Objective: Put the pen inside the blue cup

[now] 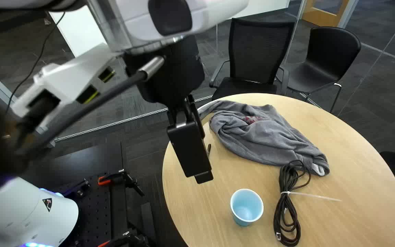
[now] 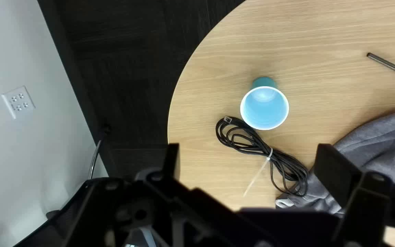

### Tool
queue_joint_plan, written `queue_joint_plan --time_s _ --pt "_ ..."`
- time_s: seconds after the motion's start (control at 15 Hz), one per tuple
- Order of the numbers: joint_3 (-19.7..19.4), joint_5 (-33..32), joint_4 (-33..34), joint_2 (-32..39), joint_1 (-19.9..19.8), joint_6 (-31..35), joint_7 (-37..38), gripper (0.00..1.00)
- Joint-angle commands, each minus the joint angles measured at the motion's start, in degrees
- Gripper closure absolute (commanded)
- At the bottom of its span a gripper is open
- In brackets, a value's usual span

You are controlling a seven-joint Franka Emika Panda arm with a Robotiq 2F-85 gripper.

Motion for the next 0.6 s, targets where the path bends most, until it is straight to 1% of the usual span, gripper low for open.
queue_joint_plan --time_s 0.0,0.53 --pt "-0.69 -0.34 0.14 0.0 0.77 -0.25 0.25 0.0" --pt "-0.26 -0.78 0.15 -0.04 0.93 0.21 0.5 0.0"
